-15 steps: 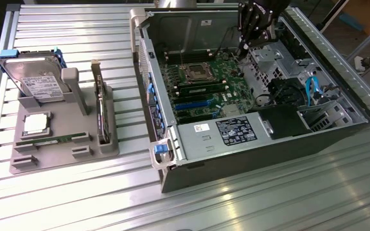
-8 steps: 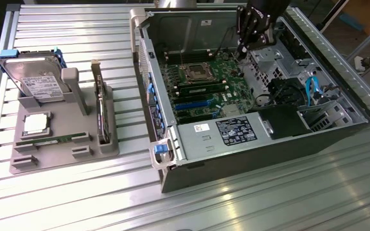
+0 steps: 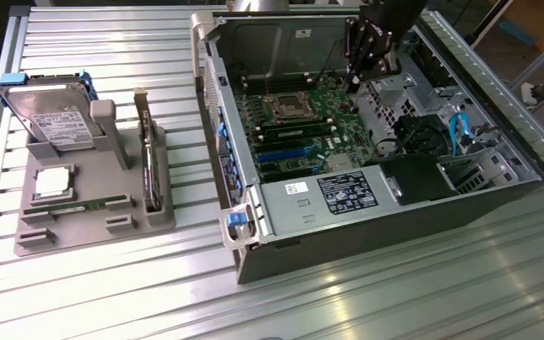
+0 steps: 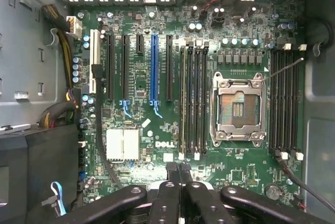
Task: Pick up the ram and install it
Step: 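Press down the ram until it locks into place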
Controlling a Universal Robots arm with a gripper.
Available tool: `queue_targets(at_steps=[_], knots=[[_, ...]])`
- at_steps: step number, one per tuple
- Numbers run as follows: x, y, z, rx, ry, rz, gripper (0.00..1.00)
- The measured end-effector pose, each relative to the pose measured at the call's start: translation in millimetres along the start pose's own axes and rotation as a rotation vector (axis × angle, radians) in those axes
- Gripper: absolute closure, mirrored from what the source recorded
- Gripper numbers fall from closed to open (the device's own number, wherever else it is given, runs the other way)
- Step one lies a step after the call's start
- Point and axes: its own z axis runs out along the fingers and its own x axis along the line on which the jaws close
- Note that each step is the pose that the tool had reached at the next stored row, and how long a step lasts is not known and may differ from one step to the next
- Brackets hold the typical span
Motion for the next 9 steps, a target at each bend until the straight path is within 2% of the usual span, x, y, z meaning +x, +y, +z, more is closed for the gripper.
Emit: queue_targets(at_steps=[9], knots=[[-0.5, -0.6, 20.4, 0.0000, 0.0001, 0.000, 0.89]])
